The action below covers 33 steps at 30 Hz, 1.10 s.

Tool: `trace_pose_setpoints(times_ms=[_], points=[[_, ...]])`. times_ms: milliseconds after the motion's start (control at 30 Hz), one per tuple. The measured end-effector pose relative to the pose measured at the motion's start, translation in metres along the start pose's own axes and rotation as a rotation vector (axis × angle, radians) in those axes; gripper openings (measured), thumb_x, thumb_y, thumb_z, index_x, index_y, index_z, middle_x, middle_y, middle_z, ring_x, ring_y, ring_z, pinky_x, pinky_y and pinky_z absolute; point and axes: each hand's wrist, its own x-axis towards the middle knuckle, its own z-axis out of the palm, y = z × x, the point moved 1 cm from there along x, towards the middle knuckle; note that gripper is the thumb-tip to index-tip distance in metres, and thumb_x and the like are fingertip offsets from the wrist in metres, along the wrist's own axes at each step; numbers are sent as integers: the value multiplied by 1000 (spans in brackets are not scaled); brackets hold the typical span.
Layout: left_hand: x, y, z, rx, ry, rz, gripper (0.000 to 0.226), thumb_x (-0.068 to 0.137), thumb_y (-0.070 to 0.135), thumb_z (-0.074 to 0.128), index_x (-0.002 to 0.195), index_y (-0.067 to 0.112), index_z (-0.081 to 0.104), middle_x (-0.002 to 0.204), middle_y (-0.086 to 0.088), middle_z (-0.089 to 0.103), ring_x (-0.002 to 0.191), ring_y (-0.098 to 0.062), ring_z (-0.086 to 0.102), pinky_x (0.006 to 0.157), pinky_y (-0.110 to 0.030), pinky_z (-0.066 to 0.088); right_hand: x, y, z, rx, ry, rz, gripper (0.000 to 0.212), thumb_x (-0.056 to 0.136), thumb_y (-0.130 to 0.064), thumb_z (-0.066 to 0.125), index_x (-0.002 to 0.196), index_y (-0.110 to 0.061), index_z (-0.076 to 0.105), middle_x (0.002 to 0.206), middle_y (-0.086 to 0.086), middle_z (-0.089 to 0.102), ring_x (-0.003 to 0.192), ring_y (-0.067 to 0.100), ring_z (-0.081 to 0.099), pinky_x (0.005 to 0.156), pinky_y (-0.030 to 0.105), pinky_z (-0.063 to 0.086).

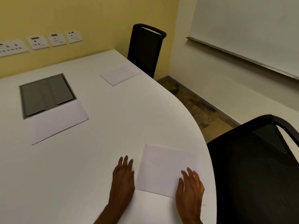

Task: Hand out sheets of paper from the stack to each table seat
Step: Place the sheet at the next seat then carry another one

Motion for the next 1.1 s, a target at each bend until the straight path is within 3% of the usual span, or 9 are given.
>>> trace_pose_setpoints(times_ms=[100, 233, 567, 833, 1100], points=[[6, -6, -28, -16, 109, 2, 50, 101, 26, 31, 146, 7, 45, 158, -7, 33, 152, -15, 9, 121, -23, 4, 18, -33, 1, 100, -32, -119, 42, 98, -27, 41, 124, -5, 66, 142, 13, 57, 142, 33, 40, 114, 53, 33], [13, -24, -64, 19, 202, -7, 52, 103, 29, 31, 151, 9, 36, 162, -7, 27, 154, -12, 2, 123, -26, 3, 41, -85, 5, 160, -99, -250, 50, 100, -34, 36, 130, -3, 62, 148, 14, 51, 147, 29, 33, 117, 54, 29], [11, -77, -163, 148, 431, -131, 53, 103, 28, 34, 152, 8, 31, 162, -12, 28, 154, -20, 7, 122, -39, 14, 51, -218, 15, 256, -175, -537, 55, 101, -40, 33, 137, -5, 56, 156, 11, 41, 150, 24, 25, 121, 51, 20], [-13, -131, -232, 245, 564, -306, 57, 104, 36, 32, 155, 9, 26, 165, -9, 21, 155, -19, 6, 124, -40, 11, 34, -323, 28, 289, -207, -787, 56, 101, -40, 35, 139, -4, 52, 157, 13, 38, 151, 27, 22, 121, 52, 19], [-36, -163, -270, 284, 600, -396, 57, 105, 36, 32, 155, 10, 26, 165, -9, 21, 155, -19, 6, 123, -45, 18, 10, -387, 38, 317, -241, -924, 57, 101, -40, 34, 139, -2, 53, 157, 14, 37, 151, 29, 23, 121, 54, 20]])
